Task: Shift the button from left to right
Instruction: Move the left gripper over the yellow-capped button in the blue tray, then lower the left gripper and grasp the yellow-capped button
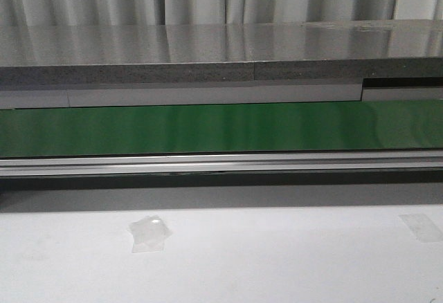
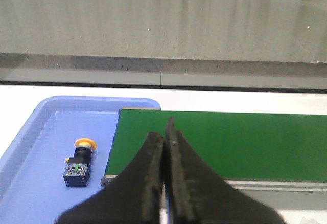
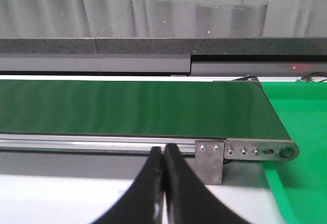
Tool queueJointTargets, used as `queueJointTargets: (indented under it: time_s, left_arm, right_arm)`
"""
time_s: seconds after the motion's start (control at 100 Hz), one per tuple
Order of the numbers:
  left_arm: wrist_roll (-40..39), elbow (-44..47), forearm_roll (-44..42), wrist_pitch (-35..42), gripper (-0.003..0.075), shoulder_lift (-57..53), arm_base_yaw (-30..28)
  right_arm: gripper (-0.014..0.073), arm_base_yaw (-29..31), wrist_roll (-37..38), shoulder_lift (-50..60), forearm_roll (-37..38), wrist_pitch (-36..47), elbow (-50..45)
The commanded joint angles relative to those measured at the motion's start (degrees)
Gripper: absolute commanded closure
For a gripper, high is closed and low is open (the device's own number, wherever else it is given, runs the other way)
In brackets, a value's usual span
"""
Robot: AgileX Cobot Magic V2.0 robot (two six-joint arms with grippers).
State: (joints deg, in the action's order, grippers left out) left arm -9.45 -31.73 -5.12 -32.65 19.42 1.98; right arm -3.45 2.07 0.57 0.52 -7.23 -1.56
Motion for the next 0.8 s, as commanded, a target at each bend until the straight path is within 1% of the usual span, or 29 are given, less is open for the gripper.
queueJointTargets:
  time_s: [0.0,0.13,0.26,0.47,0.65,0.68,0.72,0.75,0.79]
  left_arm:
    - [-1.01,-6.59,-0.09,-1.48,0.074,5.87,0.37]
    - [-1.01,-12.83,0.32,-7.92,0.074,12.13,0.37]
    - [-1.01,-16.15,1.65,-12.52,0.074,16.84,0.37]
    - [-1.01,-16.44,1.65,-13.07,0.074,20.36,0.37]
    - [-0.9,-16.44,1.31,-12.96,0.0737,21.01,0.37]
    - [-0.9,-16.44,1.31,-12.84,0.0731,21.01,0.37]
    - [-0.9,-16.44,1.31,-12.84,0.0702,21.01,0.37]
    - [-0.9,-16.44,1.31,-12.84,0.0671,21.01,0.37]
    - [-0.9,-16.44,1.31,-12.84,0.0604,21.01,0.37]
  right_arm:
    - [0.0662,0.11,-0.06,1.08,0.51,5.19,0.87]
    - [0.0662,0.11,-0.06,1.08,0.51,5.19,0.87]
    - [0.0662,0.11,-0.06,1.08,0.51,5.19,0.87]
    - [0.0662,0.11,-0.06,1.08,0.51,5.19,0.87]
    - [0.0662,0.11,-0.06,1.08,0.51,5.19,0.87]
    - [0.0662,0.11,-0.06,1.08,0.51,5.19,0.87]
    - [0.0662,0.11,-0.06,1.08,0.51,5.19,0.87]
    - [0.0662,0.11,-0.06,1.08,0.51,5.19,0.87]
    - [0.0662,0.11,-0.06,1.08,0.51,5.19,0.87]
